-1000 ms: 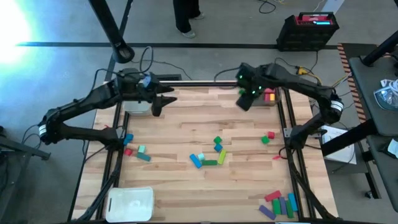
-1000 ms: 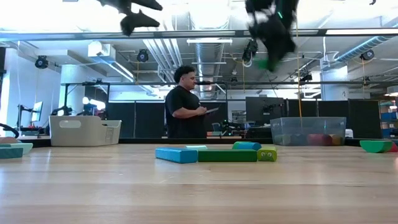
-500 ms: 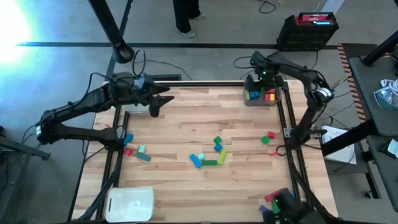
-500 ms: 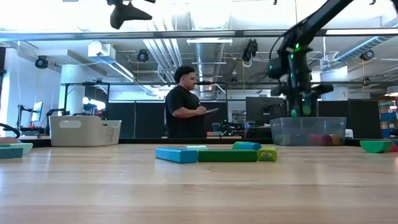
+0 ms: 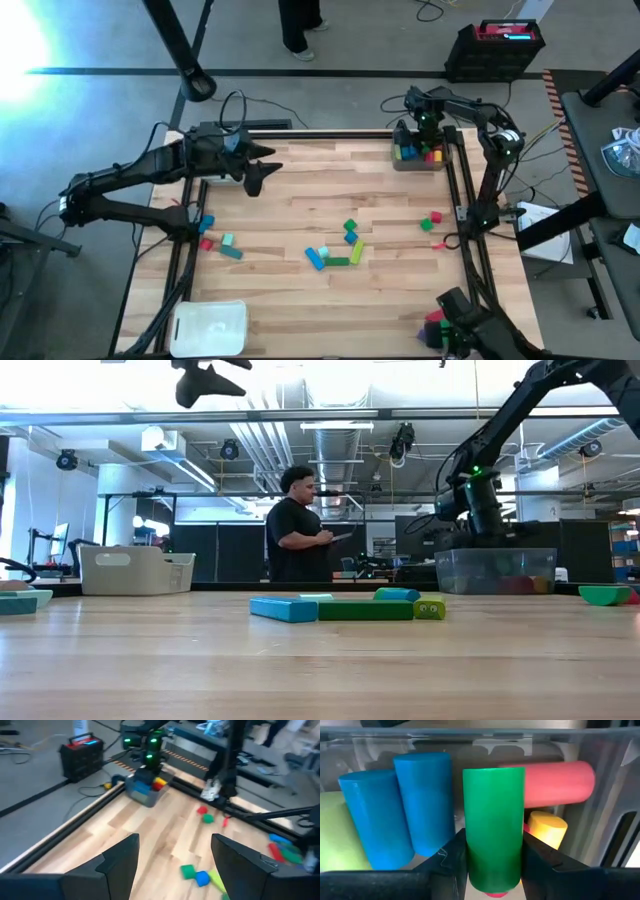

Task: Sort blocks
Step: Put the left green cylindrical block into the black bin, then put the brown cylindrical block into the black bin

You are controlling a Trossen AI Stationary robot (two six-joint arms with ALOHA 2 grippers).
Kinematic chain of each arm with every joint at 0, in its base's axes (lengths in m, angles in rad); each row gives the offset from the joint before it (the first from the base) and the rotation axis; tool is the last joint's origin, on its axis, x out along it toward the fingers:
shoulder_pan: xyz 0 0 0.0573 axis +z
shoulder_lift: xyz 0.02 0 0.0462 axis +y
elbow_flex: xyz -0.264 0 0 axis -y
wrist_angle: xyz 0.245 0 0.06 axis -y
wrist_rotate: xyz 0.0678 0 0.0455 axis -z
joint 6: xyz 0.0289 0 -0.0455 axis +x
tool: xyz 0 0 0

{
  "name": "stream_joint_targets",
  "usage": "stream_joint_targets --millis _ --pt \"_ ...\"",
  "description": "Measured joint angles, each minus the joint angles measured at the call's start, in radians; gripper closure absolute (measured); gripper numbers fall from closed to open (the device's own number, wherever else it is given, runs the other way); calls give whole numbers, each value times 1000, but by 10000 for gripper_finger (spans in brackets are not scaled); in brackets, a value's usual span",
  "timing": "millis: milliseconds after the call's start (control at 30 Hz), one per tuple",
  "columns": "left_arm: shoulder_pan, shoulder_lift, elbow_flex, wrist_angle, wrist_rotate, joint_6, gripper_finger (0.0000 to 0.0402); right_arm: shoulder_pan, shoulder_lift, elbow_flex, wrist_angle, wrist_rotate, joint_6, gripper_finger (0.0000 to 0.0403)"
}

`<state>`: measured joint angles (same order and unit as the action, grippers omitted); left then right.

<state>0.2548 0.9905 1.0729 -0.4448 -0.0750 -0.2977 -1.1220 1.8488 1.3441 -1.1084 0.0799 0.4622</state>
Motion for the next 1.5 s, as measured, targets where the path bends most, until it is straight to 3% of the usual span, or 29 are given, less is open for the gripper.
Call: stream_joint_targets --millis 167,333,500,700,867,1167,1333,1500 --pt "-12 0 0 -14 -22 0 169 -3 2 0 26 3 47 273" --pt "-12 0 0 -35 -21 0 169 -3 3 -1 10 3 65 191" --pt "-19 -4 23 -142 -21 -9 169 -2 -18 -2 6 -1 56 167" --pt "-55 -5 59 -398 -9 -81 169 8 -78 -3 0 -33 23 192" --pt "-104 1 39 -515 0 -213 169 44 -143 -5 0 -27 -2 229" --pt "-221 71 -53 -721 14 -419 169 266 -358 -32 97 -27 -31 305" --pt "-234 178 -79 -871 42 -345 169 421 -478 -39 256 -27 -113 326" --pt "-234 329 -82 -992 58 -139 169 532 -569 -39 372 -27 -170 317"
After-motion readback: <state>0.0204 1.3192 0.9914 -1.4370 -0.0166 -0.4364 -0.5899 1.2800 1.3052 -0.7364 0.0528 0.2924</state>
